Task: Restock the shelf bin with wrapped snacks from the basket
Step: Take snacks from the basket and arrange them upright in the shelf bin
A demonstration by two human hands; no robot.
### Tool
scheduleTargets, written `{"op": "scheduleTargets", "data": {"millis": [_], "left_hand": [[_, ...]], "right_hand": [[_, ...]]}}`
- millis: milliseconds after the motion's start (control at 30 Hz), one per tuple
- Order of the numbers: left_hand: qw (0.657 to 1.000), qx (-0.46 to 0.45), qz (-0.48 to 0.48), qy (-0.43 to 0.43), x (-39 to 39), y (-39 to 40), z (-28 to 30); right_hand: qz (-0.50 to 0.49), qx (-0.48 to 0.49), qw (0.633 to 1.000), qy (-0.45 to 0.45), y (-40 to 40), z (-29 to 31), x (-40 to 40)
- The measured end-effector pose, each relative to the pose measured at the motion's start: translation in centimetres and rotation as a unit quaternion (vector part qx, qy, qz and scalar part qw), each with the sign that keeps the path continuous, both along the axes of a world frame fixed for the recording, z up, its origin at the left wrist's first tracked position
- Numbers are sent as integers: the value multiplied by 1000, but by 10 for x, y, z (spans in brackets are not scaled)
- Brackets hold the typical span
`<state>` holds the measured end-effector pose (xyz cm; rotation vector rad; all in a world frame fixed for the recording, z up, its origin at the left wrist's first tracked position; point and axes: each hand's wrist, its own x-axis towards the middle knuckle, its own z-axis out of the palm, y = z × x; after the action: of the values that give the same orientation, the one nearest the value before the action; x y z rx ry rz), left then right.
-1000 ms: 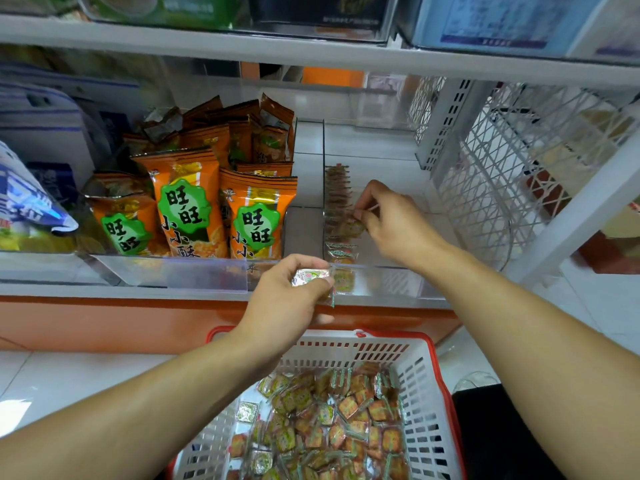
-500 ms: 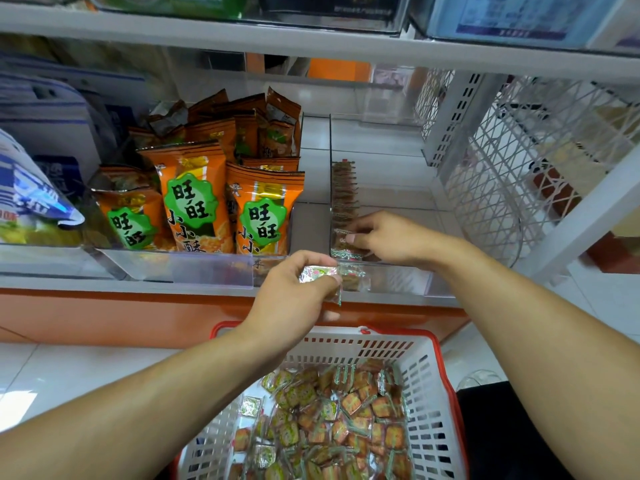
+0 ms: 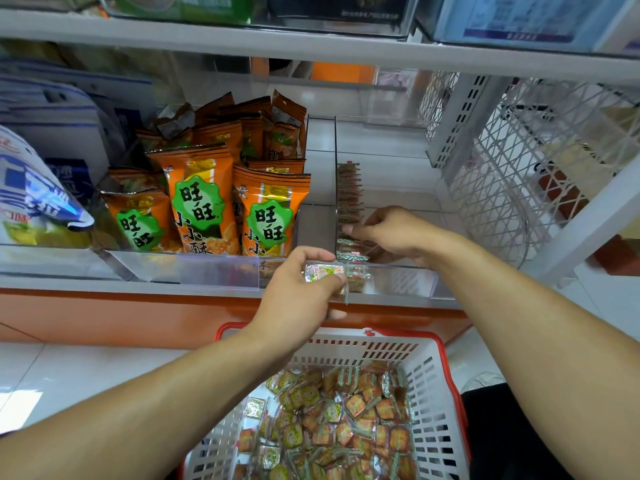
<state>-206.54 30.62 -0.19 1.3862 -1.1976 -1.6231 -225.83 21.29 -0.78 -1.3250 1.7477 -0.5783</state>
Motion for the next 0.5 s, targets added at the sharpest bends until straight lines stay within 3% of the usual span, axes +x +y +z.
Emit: {"op": "scheduleTargets", "data": {"millis": [100,200,333,500], "left_hand": [[1000,2,-1,-7,1,0,1],[1000,4,-6,-16,2,0,2],[1000,11,0,-18,1,-1,1],[999,44,19,18,2,-1,0]], "right_hand": [[29,40,999,-20,-1,4,-3],[4,22,1000,-21,-1,-3,-1],[45,-10,981,188,-5,-7,4],[67,13,979,190,-5,-4,4]]}}
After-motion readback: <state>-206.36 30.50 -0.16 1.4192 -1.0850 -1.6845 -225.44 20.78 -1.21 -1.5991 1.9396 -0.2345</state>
